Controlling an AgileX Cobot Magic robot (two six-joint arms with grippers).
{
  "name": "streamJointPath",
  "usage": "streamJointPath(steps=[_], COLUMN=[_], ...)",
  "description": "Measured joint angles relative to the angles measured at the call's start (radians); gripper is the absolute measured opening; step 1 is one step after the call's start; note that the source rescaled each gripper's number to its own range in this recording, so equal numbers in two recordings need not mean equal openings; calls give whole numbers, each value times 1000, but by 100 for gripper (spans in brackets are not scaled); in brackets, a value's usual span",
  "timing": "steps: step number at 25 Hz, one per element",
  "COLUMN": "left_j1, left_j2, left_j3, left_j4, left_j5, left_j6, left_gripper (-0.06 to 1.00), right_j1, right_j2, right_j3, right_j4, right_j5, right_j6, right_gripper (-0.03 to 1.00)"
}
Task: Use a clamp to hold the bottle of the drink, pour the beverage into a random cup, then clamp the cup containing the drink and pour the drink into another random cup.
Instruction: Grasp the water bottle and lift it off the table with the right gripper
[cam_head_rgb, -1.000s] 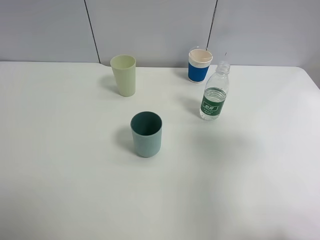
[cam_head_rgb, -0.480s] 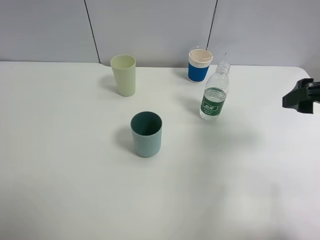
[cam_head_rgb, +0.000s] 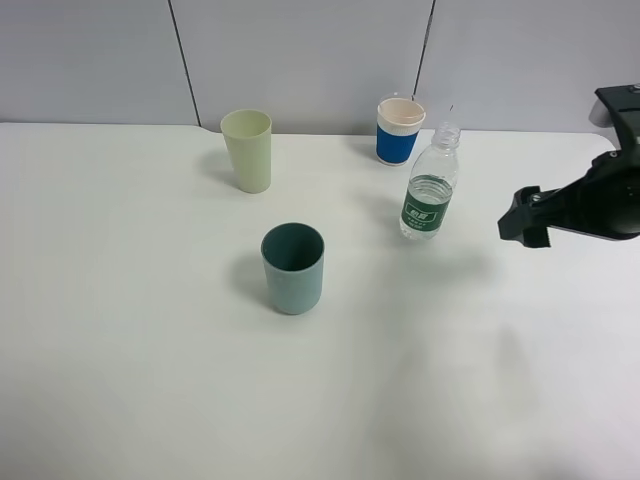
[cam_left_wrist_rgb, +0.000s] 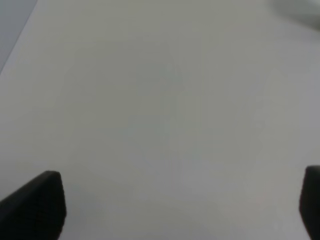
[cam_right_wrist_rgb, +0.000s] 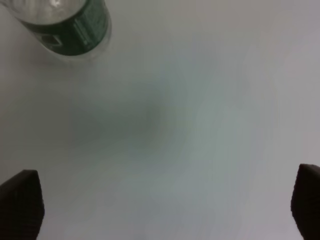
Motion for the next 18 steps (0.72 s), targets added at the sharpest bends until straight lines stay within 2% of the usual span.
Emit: streamJointPath(steps=[6, 18], left_j1=[0, 0], left_j2=[0, 0], left_j3=[0, 0], left_j4=[0, 0], left_j5=[0, 0], left_j6=[0, 0], left_gripper=[81, 81], right_j1=[31, 34], right_j2=[85, 260], right_j3=[0, 0], right_j4=[-1, -69], right_j5=[-132, -257], right_j6=[18, 19], right_gripper=[100, 100])
